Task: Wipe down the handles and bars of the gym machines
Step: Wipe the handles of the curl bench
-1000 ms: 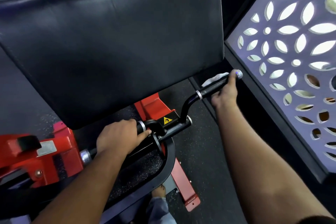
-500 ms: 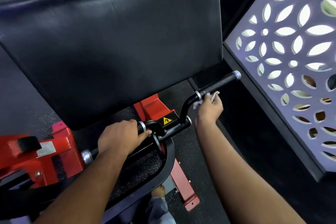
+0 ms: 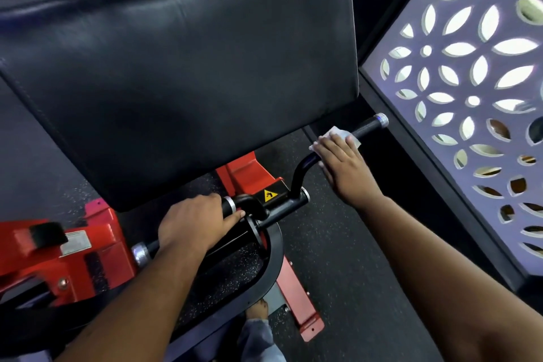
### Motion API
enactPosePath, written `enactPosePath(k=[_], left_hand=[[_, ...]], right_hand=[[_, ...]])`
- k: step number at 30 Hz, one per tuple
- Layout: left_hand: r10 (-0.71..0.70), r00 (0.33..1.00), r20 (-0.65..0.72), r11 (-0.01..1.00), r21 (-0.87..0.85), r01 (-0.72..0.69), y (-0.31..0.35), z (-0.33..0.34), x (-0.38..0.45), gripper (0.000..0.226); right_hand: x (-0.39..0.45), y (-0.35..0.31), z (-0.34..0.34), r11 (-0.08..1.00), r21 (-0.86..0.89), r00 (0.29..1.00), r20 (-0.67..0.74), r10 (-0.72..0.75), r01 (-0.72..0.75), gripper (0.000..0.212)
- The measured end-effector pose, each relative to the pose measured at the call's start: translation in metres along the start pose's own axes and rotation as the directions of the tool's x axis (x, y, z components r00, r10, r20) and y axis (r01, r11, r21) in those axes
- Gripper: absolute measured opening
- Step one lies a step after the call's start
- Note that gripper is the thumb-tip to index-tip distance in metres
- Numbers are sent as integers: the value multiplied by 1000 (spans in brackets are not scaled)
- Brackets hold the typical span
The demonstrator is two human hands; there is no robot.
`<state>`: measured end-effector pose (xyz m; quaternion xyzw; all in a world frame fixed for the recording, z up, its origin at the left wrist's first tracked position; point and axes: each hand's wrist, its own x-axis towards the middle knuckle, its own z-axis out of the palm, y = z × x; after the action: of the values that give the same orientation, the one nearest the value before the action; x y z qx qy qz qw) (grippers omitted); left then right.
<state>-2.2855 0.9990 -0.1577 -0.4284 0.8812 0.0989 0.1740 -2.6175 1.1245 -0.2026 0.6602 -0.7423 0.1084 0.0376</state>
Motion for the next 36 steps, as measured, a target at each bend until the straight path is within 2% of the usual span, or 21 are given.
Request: enactPosePath(k=[1,2,4,5,6,7,8,10,12,14,16,18,19,21,24,27,29,31,32,33,36], left_hand=[[-2,1000,-3,1000,-1,2,0,0,0,66],[-3,1000,-6,1000,-4,3,1,1,0,66],[-4,1000,-13,1000,-5,4,1,1,0,65],[-7,1000,-16,1000,-8,7,0,1,0,65],[-12,1000,-13,1000,-13,11,-1,0,0,64],[-14,1000,-10,1000,-20,13,0,-1,0,63],[-13,1000,-8,1000,-25,13,0,-1,-1,63],[-9,1000,-8,1000,-27,9,2,-2,-1,62],[-11,1000,-8,1000,-26,11,2,-1,-1,62],[-2,1000,-11,1000,-24,1,2,2,3,64],[20,1000,1,999,-33,-20,0,4,4,65],[63,998,13,997,-51,-62,-5,5,-1,63],[85,996,-1,995,-43,-84,-11,4,-6,61],[99,994,-36,995,17,-99,-28,4,-21,60],[57,997,-54,997,58,-54,-66,13,-56,60],[63,989,-131,994,101,-50,-92,19,-83,62],[70,986,-149,992,115,-54,-97,19,-90,62],[71,986,-150,991,119,-53,-93,19,-92,58],[65,985,-157,992,113,-48,-91,20,-93,54],[57,984,-168,995,95,-41,-91,22,-93,49],[52,981,-187,998,45,-44,-95,32,-99,50]], right_hand=[[-1,6,-4,999,-49,1000,30,-9,11,45],[1,17,-8,994,-94,998,39,56,-52,53],[8,38,-18,952,-158,961,42,273,-264,73],[12,40,-20,930,-174,940,54,338,-325,83],[12,36,-18,929,-180,937,70,341,-325,93],[11,27,-14,946,-187,955,82,284,-265,97],[7,17,-11,966,-200,978,94,188,-167,92],[0,8,-8,982,-187,995,100,-22,40,65],[1,18,-17,986,-129,991,96,-93,105,50],[3,22,-26,996,-48,993,94,-75,79,46],[2,6,-31,994,103,1000,23,21,-24,41],[-3,-40,-31,946,297,987,-49,152,-131,47],[-4,-69,-29,906,390,980,-42,193,-161,54],[-7,-128,-18,838,512,973,-18,229,-188,57],[-5,-210,5,751,628,972,44,229,-205,50],[-2,-274,22,807,564,984,103,144,-177,41],[-5,-296,26,870,491,998,68,12,-44,45],[-10,-293,26,901,408,981,62,-185,144,51],[-11,-284,28,916,354,972,59,-226,192,52],[-11,-272,31,934,311,978,59,-201,174,51],[-14,-249,34,956,292,999,41,16,-27,48]])
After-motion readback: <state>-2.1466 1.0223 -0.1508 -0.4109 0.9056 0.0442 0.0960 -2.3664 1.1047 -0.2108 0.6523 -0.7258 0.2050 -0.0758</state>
